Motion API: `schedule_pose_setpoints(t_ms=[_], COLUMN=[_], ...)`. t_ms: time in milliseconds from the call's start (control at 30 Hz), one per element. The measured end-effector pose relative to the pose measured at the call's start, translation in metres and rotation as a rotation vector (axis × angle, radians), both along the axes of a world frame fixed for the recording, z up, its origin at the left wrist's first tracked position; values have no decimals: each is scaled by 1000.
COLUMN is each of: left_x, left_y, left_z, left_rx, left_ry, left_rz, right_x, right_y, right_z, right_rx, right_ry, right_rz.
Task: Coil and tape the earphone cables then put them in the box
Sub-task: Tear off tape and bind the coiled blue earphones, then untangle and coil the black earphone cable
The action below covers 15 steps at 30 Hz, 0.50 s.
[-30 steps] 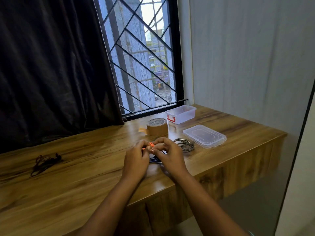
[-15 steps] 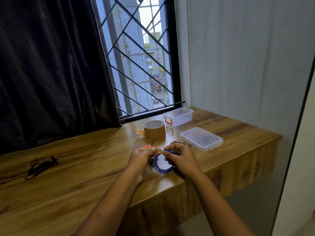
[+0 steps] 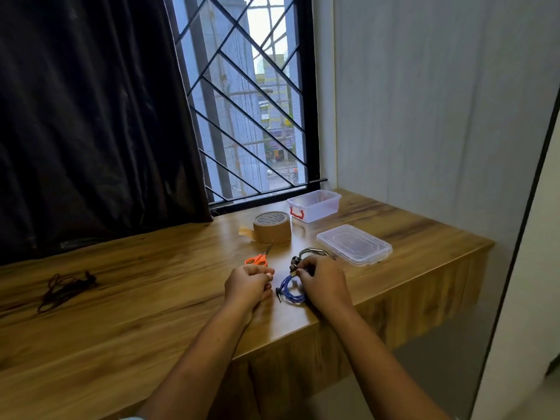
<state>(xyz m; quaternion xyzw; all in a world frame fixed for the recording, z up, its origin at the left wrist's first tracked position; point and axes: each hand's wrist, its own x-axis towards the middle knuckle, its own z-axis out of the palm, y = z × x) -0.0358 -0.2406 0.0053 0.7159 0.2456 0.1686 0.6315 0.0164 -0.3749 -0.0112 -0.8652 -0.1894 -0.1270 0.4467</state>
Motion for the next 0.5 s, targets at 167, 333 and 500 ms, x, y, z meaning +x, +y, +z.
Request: schedule_pose_setpoints(t_ms=[167, 333, 500], left_x=[-6, -24, -51], left_y=[13, 44, 101], left_z=[-1, 7, 7], left_rx=[48, 91, 158], left_ry=[-38, -90, -119], left_rz=[79, 151, 314], right_x=[-10, -45, -67], right_y=[7, 46, 126], right_z=[5, 24, 17], right_rx=[-180, -163, -271], right_ry=[-238, -401, -285], right_rz=[-107, 104, 402])
